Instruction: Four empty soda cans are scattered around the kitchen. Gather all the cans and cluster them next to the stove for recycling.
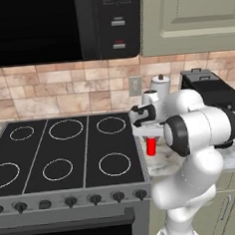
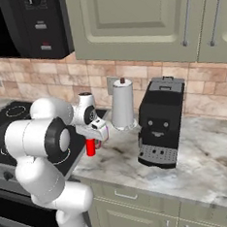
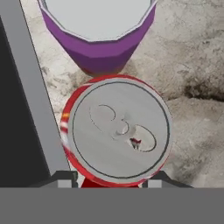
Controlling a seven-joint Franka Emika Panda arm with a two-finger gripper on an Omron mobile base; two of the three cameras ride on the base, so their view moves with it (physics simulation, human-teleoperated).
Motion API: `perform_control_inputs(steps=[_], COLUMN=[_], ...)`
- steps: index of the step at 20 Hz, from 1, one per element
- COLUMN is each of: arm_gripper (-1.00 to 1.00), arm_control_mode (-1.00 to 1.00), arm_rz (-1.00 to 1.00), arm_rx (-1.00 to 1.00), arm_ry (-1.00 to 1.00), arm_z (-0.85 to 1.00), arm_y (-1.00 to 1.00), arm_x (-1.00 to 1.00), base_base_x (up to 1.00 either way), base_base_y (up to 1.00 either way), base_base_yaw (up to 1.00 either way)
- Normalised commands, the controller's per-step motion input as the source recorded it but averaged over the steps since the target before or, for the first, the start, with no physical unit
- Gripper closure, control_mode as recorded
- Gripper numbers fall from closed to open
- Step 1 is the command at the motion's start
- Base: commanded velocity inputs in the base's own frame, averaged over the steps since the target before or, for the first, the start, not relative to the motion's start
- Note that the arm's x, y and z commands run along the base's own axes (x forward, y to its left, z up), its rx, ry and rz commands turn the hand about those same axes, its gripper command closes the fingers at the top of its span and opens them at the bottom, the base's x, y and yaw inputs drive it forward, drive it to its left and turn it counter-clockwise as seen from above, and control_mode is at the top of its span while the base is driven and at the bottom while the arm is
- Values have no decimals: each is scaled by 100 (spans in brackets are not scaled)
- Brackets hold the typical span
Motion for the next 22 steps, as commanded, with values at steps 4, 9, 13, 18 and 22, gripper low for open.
perform_control_inputs(steps=[4,9,13,18,22], arm_gripper=[100,100,-100,-100,-100], arm_control_mode=[-100,-100,-100,-100,-100], arm_rz=[15,9,0,0,0], arm_rx=[0,1,7,5,0], arm_ry=[-3,-2,-1,-1,0], arm_z=[-13,-14,-30,-17,0], arm_y=[0,5,0,0,0], arm_x=[0,-1,-6,-7,0], base_base_x=[0,0,0,0,0], base_base_y=[0,0,0,0,0], base_base_yaw=[0,0,0,0,0])
